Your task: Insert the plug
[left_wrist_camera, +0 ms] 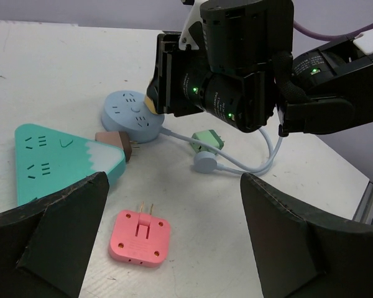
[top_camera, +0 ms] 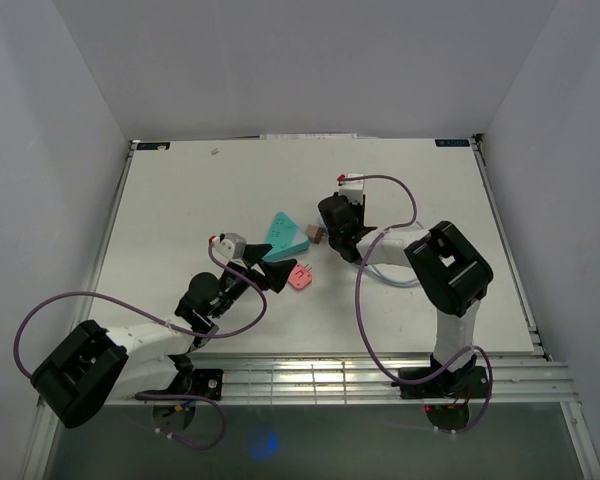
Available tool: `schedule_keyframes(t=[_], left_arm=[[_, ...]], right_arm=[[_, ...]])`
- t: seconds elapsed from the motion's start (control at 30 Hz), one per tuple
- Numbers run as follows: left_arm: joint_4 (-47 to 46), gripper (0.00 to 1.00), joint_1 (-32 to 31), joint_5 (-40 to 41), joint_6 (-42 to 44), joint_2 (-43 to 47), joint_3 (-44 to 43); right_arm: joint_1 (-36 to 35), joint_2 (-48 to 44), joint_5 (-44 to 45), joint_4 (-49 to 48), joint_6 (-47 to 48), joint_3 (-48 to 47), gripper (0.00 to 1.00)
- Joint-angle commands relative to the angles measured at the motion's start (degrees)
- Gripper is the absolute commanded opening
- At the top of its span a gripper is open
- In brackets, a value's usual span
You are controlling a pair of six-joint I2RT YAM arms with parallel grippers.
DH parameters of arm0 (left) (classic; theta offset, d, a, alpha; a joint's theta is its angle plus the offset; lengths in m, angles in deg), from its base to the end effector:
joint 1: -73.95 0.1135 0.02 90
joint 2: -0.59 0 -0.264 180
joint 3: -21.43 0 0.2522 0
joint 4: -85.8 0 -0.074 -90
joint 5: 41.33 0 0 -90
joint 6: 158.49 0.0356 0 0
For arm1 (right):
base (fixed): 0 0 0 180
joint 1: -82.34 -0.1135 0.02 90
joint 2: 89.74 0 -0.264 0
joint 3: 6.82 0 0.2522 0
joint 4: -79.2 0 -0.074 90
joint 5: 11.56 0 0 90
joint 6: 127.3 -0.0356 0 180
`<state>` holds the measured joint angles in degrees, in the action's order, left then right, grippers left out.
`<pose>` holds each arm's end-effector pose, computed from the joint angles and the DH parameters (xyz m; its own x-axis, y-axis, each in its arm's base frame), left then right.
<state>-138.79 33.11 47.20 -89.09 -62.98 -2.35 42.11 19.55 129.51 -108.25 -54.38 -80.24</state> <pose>0.1549 -0.1351 0.1977 -0.1776 -0.3114 -0.9335 0.6523 0.6730 -0.3486 0.3205 0.2348 0.1690 -0.3131 -0.0231 -0.9494 0.2181 0.9712 -0.0956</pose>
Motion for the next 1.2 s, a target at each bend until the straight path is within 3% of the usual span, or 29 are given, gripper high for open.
schedule_keyframes(t=[0.0,0.3,0.43,0.77,0.97,1.17], left_arm=[[-0.89,0.98,0.06,-0.20,0.39,0.90,0.44],[-0.89,0.98,0.06,-0.55,0.39,0.11,0.09],[-0.89,0.98,0.06,-0.46,0.39,0.20,0.09],[-0.98,0.98,0.15,-0.46,0.39,0.64,0.35],[-0.89,0.98,0.15,-0.46,0.39,0.73,0.27],[-0.63,0.98,0.15,-0.46,0.47,0.64,0.09]], right_arm=[[-0.99,3.02,0.86,10.12,-2.42,2.45,0.08],[-3.54,8.12,8.41,15.40,-6.56,-0.45,0.08],[-4.68,12.51,13.44,25.75,-13.23,-4.23,0.08],[-5.83,17.35,14.23,33.77,-24.31,-7.31,0.08],[-5.91,15.16,12.39,32.29,-23.18,-6.44,0.08],[-5.74,7.70,7.21,18.24,-12.37,0.15,0.08]])
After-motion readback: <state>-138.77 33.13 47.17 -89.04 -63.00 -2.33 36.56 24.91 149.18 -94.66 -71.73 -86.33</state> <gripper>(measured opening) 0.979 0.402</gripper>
